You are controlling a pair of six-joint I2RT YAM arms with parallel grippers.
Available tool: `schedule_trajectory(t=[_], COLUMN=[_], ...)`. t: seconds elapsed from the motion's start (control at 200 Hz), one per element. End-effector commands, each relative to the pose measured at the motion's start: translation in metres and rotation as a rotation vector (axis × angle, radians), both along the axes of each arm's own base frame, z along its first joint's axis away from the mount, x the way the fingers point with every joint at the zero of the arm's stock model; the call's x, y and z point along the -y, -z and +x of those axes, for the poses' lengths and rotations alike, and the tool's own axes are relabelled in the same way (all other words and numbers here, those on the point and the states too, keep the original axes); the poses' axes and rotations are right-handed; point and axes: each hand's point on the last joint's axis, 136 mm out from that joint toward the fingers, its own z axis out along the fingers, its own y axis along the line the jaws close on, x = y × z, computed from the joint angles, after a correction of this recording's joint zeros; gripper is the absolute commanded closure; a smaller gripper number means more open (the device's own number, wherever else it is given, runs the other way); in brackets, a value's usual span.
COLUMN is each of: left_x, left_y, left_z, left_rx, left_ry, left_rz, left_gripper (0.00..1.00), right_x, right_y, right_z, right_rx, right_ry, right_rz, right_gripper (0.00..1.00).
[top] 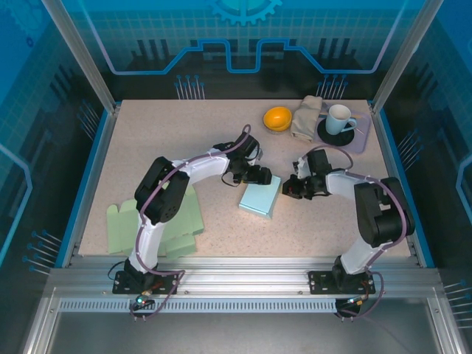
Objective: Fold the paper box
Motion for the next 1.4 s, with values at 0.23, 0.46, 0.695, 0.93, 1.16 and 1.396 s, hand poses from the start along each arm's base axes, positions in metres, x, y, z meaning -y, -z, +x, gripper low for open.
schedule_trajectory(t=[0.23,0.46,0.695,0.93,1.16,1.396], left_x=[-0.019,-0.031,-0.024,-0.028,-0.031,-0.04], left_y=[-0.031,-0.019,-0.011,0.003,0.009,0.031], left_z=[-0.014,-0.051,-0.076,-0.083,-0.097,-0.122], left_rx=[0.025,-0.019,-0.029,-0.061,-0.125,-0.248], left_ry=[-0.047,-0.043,-0.018,-0.04,-0.112,-0.297], left_rz=[-0.011,-0.043,-0.038,-0.045,-0.061,-0.037], left_gripper=[0.18,0.18,0.19,0.19,0.19,0.19], right_x=[0.018,0.003,-0.026,-0.046,-0.054,-0.071], right_y=[-0.005,0.0,0.008,0.008,0.008,0.002], right_z=[-0.035,-0.065,-0.083,-0.083,-0.082,-0.083], right_rx=[-0.037,-0.07,-0.075,-0.055,-0.063,-0.061], right_ry=[0.057,0.06,0.036,0.028,0.043,0.059], right_rz=[-0.026,0.022,0.027,0.058,0.107,0.145], right_gripper=[1.0,1.0,1.0,1.0,1.0,1.0])
